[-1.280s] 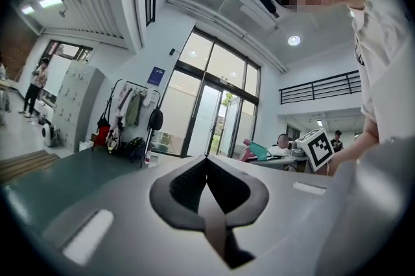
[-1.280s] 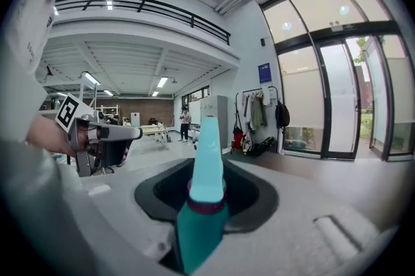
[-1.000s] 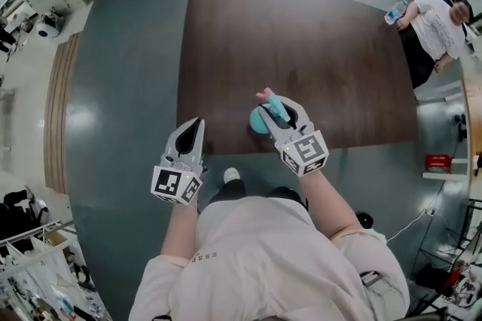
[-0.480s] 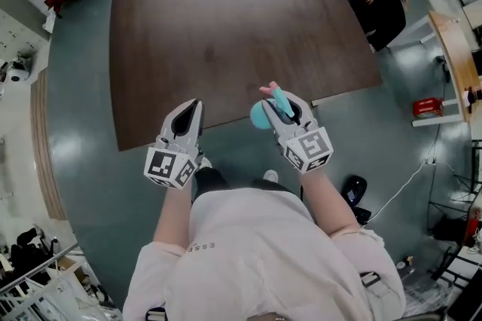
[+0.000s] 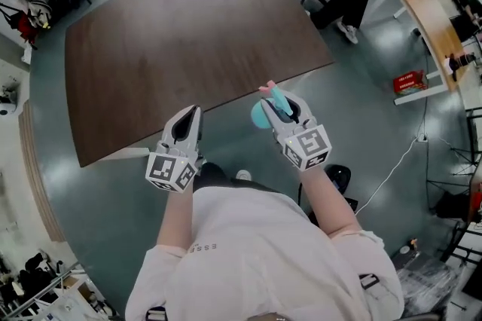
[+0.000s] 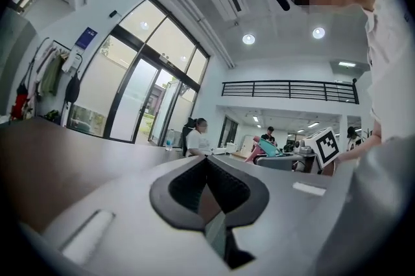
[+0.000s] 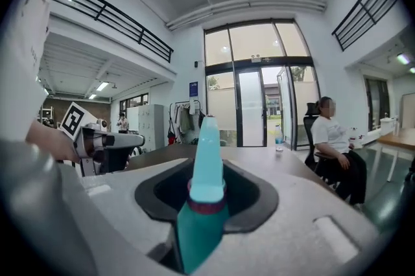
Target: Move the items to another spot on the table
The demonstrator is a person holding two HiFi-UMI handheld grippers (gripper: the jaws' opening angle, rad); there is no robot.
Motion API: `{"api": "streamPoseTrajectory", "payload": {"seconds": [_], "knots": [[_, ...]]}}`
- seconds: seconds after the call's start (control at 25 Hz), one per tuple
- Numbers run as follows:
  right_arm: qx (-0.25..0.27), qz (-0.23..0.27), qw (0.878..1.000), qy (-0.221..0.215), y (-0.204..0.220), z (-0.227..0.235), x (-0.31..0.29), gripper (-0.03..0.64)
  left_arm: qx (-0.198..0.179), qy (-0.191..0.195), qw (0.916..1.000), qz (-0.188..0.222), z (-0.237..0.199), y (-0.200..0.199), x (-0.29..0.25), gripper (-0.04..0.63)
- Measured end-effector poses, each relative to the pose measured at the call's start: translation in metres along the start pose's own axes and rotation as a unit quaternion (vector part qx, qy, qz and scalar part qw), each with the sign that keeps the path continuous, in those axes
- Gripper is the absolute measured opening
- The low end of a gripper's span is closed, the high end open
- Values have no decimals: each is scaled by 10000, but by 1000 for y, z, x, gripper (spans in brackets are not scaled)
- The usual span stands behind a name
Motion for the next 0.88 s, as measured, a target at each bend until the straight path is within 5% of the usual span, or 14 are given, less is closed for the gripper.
{"api": "streamPoseTrajectory", "payload": {"seconds": [0.2,0.48,0.88], "knots": [[-123,-111,9995,253,14,53,19,120,-121,413,9987,-259,32,-1,-54,8],[-323,-59,9979,562,22,111,1,120,-65,655,9976,-202,23,-12,-128,8],[-219,-116,9973,688,-13,225,-55,120,-205,828,9959,-309,7,-65,-252,8]]}}
Point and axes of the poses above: the fingertips, and each gripper's own axes: x backward along the fingers, z to its right, y out of its underside, the point moved 2 cm from there along x, backward along the fingers, and after that the axes turned 14 degrees about -z, right-handed, at the moved point
